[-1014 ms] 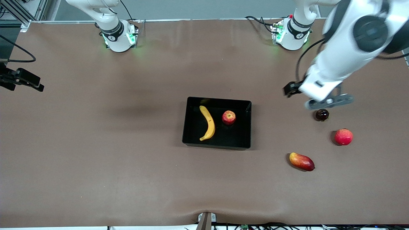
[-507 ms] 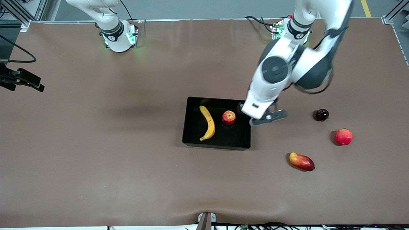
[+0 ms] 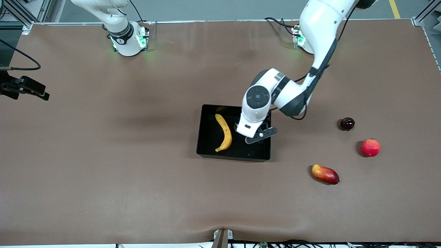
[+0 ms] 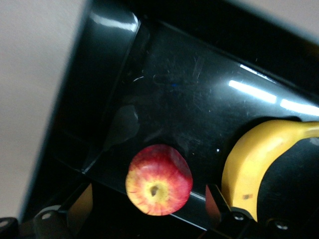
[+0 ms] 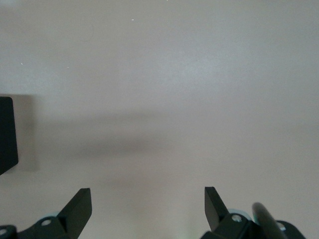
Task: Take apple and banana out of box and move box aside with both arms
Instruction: 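Close the left gripper on the small apple and lift it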
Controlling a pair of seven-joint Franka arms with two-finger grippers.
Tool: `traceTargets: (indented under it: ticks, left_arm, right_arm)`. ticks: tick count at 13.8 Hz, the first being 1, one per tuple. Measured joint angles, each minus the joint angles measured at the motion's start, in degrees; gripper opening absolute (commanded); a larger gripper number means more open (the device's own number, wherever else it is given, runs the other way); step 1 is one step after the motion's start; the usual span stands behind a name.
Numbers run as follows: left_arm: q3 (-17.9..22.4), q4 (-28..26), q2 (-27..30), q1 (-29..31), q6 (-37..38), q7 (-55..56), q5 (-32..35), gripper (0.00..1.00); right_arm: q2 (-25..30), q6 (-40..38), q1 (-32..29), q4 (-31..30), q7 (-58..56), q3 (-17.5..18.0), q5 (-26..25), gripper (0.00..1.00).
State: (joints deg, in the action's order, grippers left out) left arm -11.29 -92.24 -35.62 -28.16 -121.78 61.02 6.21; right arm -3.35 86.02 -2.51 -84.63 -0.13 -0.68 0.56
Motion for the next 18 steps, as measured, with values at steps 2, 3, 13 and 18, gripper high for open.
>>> traceTargets:
  ticks: [2,3,13,18]
  left_arm:
    - [0.00,-0.01,-1.62,-0.74,-1.48,0.25,0.01,1.00]
    - [0.01,-0.01,-2.24,-0.90,-1.89,0.25,0.01,1.00]
    - [0.13,-1.19,-3.74,-0.93,-2.08,0.25,0.08,0.00]
    - [0.82,1.34,1.44,0.33,-2.16,-0.66,0.37,0.00]
  right_arm:
    - [-0.01,0.00,0.00,0.00,0.00,0.00,0.00,1.00]
    - [-0.01,0.00,0.00,0.00,0.00,0.00,0.00,1.00]
    - [-0.14,-0.05,0.00,0.00,-0.01,0.05,0.00,1.00]
    - [-0.32,-0.08,0.10,-0.01,-0.06,0.21,0.00,1.00]
